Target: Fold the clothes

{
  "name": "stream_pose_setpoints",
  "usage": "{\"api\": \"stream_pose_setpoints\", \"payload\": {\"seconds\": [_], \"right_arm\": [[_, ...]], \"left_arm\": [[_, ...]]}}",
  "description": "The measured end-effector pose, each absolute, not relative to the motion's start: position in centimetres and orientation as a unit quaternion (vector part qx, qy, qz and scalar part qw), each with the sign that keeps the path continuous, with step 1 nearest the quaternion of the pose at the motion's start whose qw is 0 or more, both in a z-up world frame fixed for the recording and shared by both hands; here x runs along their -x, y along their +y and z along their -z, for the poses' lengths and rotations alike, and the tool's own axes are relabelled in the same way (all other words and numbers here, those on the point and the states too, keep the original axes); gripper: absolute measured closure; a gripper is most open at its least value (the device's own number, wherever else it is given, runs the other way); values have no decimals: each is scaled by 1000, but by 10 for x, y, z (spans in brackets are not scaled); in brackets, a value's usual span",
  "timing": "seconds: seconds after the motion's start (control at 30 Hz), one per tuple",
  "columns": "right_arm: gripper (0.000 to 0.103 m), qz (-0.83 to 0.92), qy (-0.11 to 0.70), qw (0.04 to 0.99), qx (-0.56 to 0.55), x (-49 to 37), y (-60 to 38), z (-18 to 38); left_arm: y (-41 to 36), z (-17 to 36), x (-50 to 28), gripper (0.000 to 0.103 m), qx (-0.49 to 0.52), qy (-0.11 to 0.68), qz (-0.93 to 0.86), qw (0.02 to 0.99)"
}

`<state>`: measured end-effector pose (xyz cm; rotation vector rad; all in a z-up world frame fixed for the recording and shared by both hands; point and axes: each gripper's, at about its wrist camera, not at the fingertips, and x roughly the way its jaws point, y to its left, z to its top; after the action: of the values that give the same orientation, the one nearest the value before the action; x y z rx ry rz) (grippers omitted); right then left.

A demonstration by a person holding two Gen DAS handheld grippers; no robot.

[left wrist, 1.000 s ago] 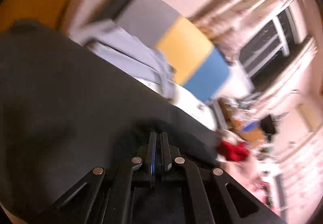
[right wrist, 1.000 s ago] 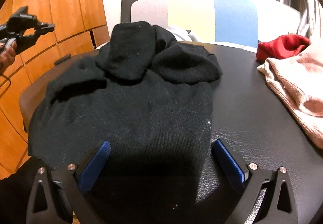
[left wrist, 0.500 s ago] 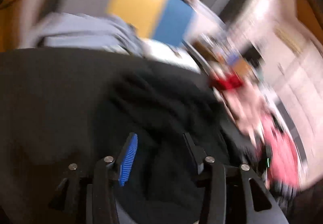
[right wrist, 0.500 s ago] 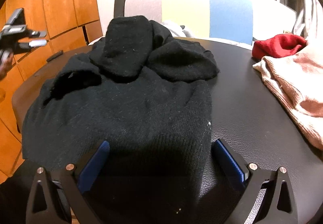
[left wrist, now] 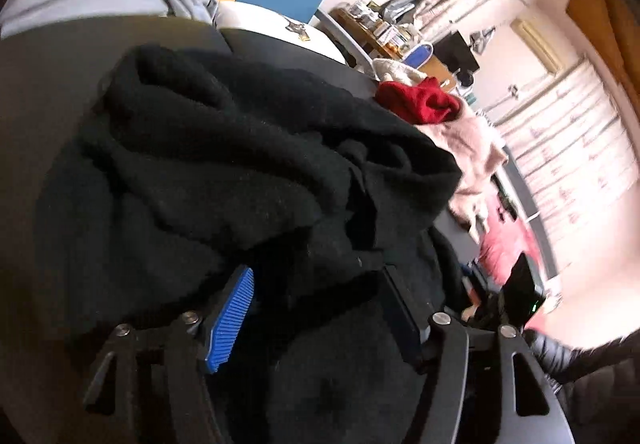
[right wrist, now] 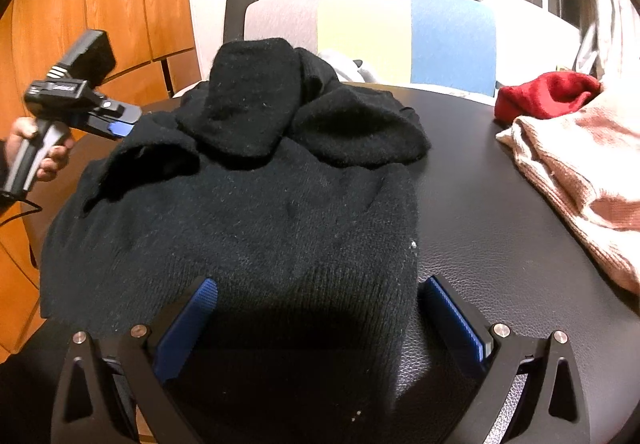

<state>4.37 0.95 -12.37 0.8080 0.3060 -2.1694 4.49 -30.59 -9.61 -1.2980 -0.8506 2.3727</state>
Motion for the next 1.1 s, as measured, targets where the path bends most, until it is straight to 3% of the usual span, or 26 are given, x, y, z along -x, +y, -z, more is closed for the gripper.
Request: {"api": "stream_pose_setpoints", "payload": {"seconds": [0.1, 0.13, 0.17, 0.2, 0.37, 0.6, 0.73, 0.77, 0.9, 0.97, 1.1], "right_arm": [[0, 854, 117, 393, -319, -42, 10, 123], [0, 854, 116, 393, -319, -41, 10, 123], [0, 854, 116, 393, -319, -42, 9, 123], [0, 855, 116, 393, -319, -44, 7, 122], [0, 857, 115, 392, -315, -48, 7, 122], [0, 858, 112, 393, -310, -49, 8, 123], [0, 859, 112, 392, -310, -49, 7, 123], [0, 859, 113, 392, -310, -49, 7, 123], [0, 859, 115, 390, -311, -51, 5, 122], [0, 859, 115, 390, -311, -53, 5, 122], [0, 853, 122, 391, -323, -51, 3, 118]], "left_arm": [[-293, 106, -37, 47, 456, -307, -819, 164], [-289, 104, -41, 64, 455, -307, -820, 161], [-289, 99, -47, 93, 450, -313, -823, 152], [-290, 94, -51, 102, 443, -320, -826, 137], [-335, 41, -100, 101, 349, -364, -861, 65], [-427, -19, -174, 101, 317, -329, -881, -121], [-475, -25, -195, 101, 342, -291, -848, -283], [-486, -23, -199, 97, 346, -285, -833, -326], [-534, -8, -235, 87, 318, -353, -722, -503], [-525, -9, -245, 86, 278, -364, -720, -522], [-455, -5, -216, 80, 275, -316, -800, -430]]}}
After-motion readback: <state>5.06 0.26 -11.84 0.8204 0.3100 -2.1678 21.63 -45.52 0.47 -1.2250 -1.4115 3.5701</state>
